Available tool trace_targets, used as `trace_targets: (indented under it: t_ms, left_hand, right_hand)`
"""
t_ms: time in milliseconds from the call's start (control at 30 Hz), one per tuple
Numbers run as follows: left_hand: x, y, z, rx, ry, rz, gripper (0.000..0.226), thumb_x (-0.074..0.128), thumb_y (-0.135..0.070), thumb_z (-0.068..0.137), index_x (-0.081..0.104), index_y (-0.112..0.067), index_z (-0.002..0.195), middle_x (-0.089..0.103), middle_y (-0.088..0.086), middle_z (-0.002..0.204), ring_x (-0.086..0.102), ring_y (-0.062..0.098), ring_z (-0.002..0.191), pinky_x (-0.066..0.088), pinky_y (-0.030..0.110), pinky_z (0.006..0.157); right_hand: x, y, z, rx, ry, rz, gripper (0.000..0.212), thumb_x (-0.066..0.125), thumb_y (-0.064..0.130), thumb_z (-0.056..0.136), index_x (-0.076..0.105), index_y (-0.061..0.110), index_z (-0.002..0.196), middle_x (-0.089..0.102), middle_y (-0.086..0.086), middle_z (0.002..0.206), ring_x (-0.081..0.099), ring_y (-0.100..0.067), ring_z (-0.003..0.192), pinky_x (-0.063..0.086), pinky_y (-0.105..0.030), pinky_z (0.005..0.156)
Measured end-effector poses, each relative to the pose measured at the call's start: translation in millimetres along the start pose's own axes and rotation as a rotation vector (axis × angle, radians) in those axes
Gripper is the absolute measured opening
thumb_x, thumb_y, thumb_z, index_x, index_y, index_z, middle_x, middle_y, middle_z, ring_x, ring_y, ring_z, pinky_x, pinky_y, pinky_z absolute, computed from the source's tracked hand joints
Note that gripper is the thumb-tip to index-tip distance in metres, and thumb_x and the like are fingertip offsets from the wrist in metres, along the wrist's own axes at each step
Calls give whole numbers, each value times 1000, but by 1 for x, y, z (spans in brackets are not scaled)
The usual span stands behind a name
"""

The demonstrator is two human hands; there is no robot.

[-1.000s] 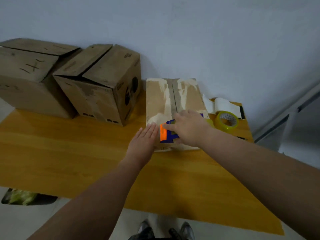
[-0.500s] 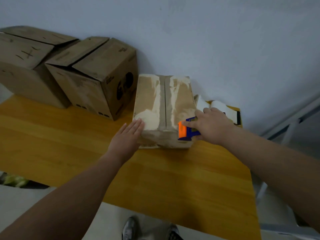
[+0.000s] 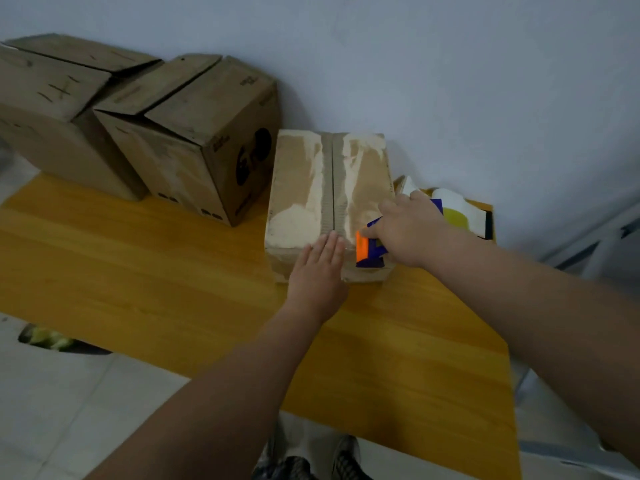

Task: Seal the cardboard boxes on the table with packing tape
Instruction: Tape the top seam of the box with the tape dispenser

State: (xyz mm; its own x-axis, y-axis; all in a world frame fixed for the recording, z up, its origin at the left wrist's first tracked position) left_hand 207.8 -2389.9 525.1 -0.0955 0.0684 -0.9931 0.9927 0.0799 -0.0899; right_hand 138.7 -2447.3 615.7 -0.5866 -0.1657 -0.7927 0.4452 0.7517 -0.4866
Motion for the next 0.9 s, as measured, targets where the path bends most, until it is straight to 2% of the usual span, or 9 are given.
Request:
trace_targets:
  t_ms: [133,200,267,333,467,533,633,733,900]
  left_hand:
    - [-5,34,-8,90,-22,122,65,33,-31,101,-8,-19,150,-8,0,159,-9,15,145,-5,39,117]
    - [-7,56,-14,74,-5,145,66,33,-33,100,-8,-19,150,-8,0,159,-9,16,145,-5,39,117]
    - [-9,74,-18,51,13,173,69,35,-37,100,-8,-17,150,-8,2,159,-8,17,146,-5,38,117]
    - [-9,80,-17,67,27,197,72,34,-44,99,-9,-17,150,-8,2,159,-9,17,146,-5,39,117]
    - [-4,78,-11,89,47,147,73,37,-47,97,-9,-24,150,-8,-2,159,-8,15,146,-2,43,118]
    - [-4,80,-9,85,51,137,74,40,-44,97,-8,-26,150,-7,-3,159,-7,15,146,-2,45,118]
    - [-4,82,-11,81,37,137,73,40,-40,98,-8,-26,150,-8,-4,159,-8,13,146,-3,47,118]
    - [-2,82,-12,71,25,128,74,42,-39,97,-9,-27,150,-9,-5,159,-8,13,146,-4,48,117]
    - [-4,78,-13,76,6,143,73,41,-39,98,-8,-26,151,-7,-4,159,-7,14,146,-4,49,117]
  right_hand:
    - [-4,5,-7,-1,22,124,51,48,35,97,32,37,145,44,-10,131,45,-32,118,38,-42,92]
    - [-9,22,-7,-6,17,213,50,47,42,97,32,35,144,46,-10,125,51,-31,109,42,-40,79]
    - [-14,43,-2,13,-6,248,47,46,43,96,36,30,141,49,-10,119,54,-30,99,39,-37,65]
    - [-19,54,6,46,-21,244,43,45,36,97,39,26,138,49,-11,119,55,-30,97,35,-36,62]
    - [-24,51,11,35,-26,223,48,46,43,96,38,28,140,49,-11,122,54,-30,103,40,-36,68]
    - [-22,47,7,3,-16,211,56,45,50,95,31,30,145,48,-12,127,53,-31,108,45,-39,79]
    - [-28,38,-4,-30,-80,191,66,42,56,95,17,33,151,42,-13,136,48,-31,118,41,-39,93]
    - [-24,26,-17,-49,-111,145,71,43,57,94,9,35,153,39,-13,138,46,-31,119,39,-39,94]
    - [13,12,-35,32,-2,196,71,46,54,95,8,37,152,42,-11,132,48,-31,116,41,-40,93]
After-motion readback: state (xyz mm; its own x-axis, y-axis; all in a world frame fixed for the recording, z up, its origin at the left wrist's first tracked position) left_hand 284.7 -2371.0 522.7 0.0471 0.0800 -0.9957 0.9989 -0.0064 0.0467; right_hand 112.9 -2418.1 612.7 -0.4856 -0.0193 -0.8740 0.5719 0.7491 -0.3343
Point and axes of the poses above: each hand's wrist, its own z-axis towards the middle knuckle, its own x-axis out of the palm, y = z × x, the point moved 8 cm from there along z, towards the middle knuckle
